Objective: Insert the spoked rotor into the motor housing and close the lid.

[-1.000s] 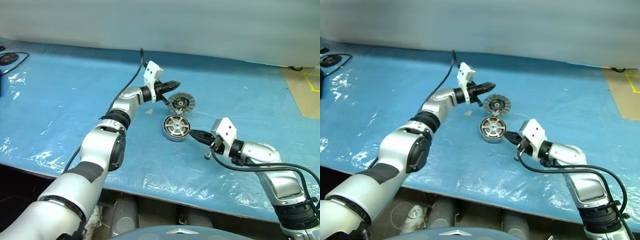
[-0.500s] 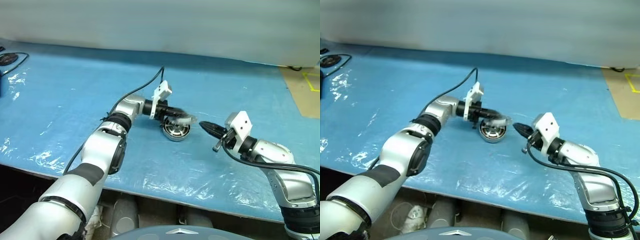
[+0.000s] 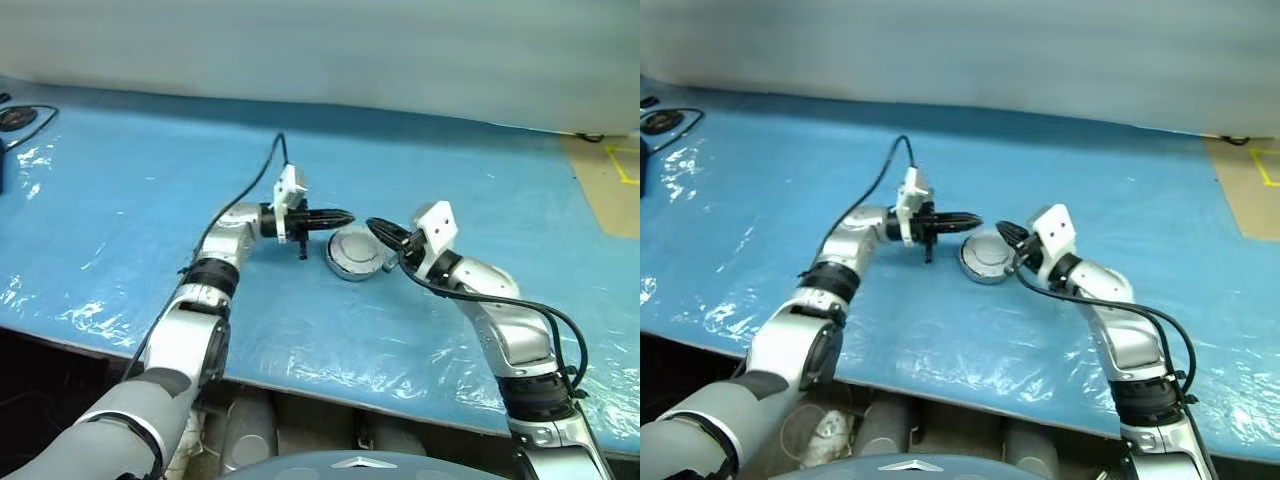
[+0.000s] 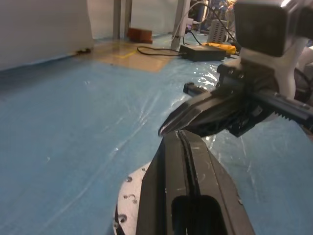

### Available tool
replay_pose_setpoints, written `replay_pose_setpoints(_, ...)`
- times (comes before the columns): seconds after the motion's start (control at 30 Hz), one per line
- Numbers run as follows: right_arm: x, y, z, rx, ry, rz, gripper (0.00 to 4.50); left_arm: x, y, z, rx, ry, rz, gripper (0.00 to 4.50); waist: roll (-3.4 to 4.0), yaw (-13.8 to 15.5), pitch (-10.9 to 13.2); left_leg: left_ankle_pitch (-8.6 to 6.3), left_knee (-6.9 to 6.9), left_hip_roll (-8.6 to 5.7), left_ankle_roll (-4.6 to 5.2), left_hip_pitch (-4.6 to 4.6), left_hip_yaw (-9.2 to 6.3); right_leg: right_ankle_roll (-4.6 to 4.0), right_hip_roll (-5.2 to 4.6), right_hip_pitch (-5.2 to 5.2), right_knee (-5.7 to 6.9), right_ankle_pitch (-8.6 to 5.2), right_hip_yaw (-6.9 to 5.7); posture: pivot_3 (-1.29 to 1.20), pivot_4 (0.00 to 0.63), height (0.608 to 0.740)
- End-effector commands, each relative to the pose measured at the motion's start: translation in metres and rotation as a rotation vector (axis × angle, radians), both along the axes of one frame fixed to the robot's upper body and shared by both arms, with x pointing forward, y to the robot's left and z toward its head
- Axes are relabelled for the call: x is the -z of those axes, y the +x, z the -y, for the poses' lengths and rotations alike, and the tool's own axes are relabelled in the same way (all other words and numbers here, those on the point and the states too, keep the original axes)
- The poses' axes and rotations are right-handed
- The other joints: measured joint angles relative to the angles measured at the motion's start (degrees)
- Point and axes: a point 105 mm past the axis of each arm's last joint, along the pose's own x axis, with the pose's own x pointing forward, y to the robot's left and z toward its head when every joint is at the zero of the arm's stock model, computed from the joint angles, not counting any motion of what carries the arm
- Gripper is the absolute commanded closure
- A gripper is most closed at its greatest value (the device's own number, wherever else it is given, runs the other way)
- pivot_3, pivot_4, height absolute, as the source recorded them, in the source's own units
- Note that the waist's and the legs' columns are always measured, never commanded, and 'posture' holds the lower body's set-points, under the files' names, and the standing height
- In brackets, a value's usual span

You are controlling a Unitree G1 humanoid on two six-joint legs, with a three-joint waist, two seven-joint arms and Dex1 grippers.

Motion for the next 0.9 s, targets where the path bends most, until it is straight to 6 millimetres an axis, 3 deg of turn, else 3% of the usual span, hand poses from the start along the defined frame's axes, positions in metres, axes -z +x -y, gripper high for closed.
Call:
replay_pose_setpoints(0.03,-0.008,0.001,-0.008,-0.071,0.011,0.017,3.58,-0.003,-0.013,-0.015,-0.079,-0.053,0.009,4.50,0.00,-0.13,0.00,0.00,-0.02,0.00,0.00,0.00,0.01,0.00,0.03,-0.01,0.00,0.00,-0.01,0.00,0.150,0.740)
replay_pose_setpoints(0.4,0.011,0.007,-0.018,-0.142,-0.001,-0.073,0.04,0.025,-0.044,-0.049,-0.284,-0.009,-0.037,4.50,0.01,-0.04,0.01,-0.10,0.02,0.05,-0.17,-0.04,0.03,-0.01,0.06,-0.08,0.04,-0.01,0.07,0.00,0.150,0.740)
replay_pose_setpoints(0.57,0.028,0.019,-0.007,-0.075,-0.049,-0.094,0.04,0.031,-0.052,-0.054,-0.297,0.024,-0.054,4.50,0.02,-0.11,0.00,-0.10,0.02,0.04,-0.20,0.06,0.08,-0.02,0.09,-0.06,0.05,0.00,0.11,0.00,0.150,0.740)
replay_pose_setpoints(0.9,0.045,0.012,-0.009,-0.126,-0.125,-0.104,0.04,0.052,-0.059,-0.062,-0.330,0.082,-0.103,4.50,0.03,-0.15,-0.01,-0.11,0.02,0.03,-0.21,0.30,0.11,-0.01,0.09,0.15,0.06,0.00,0.16,0.00,0.150,0.740)
